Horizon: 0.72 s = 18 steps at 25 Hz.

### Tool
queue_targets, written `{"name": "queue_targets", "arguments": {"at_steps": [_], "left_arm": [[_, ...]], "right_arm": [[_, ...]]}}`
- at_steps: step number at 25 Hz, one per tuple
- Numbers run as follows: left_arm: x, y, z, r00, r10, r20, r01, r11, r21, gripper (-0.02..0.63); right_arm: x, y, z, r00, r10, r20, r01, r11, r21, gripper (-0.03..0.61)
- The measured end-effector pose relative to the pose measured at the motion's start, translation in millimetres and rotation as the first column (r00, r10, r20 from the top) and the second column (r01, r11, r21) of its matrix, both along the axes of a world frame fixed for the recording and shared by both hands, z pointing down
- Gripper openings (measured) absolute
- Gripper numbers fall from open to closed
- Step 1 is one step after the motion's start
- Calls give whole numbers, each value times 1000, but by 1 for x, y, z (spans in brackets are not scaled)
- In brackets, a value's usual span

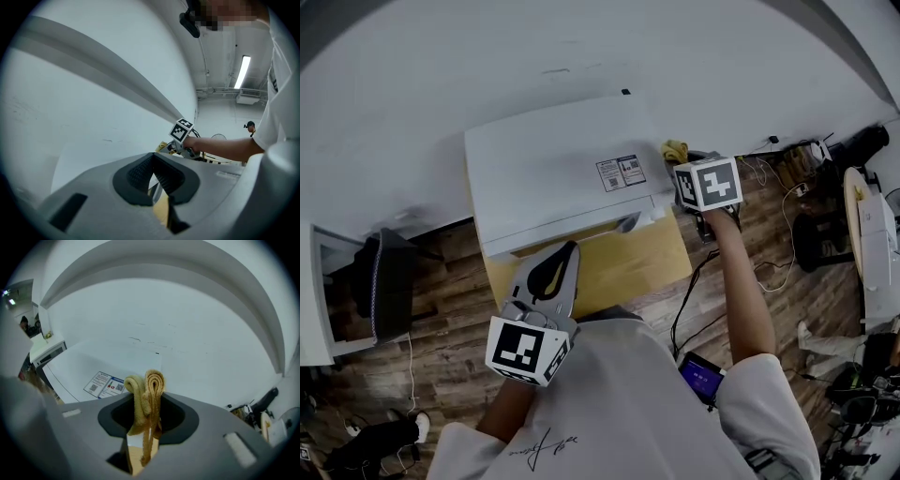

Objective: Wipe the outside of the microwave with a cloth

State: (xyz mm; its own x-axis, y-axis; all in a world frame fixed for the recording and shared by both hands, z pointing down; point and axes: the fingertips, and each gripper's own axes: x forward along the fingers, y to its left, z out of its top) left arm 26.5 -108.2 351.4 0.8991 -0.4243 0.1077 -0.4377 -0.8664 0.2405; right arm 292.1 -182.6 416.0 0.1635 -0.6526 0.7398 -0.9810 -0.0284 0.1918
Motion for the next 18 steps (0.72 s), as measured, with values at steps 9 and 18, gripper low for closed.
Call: {"name": "queue_targets", "arguments": {"at_steps": [9, 18], "left_arm": [[-7, 3, 8, 1000, -24, -2, 24, 999, -27, -11], [-29, 0, 4, 997, -73, -13, 73, 997, -16, -11]], "right_arm": [[-9, 9, 28, 998, -42, -37, 37, 992, -118, 124], [-36, 2, 29, 998, -33, 52, 37, 996, -77, 124]]}}
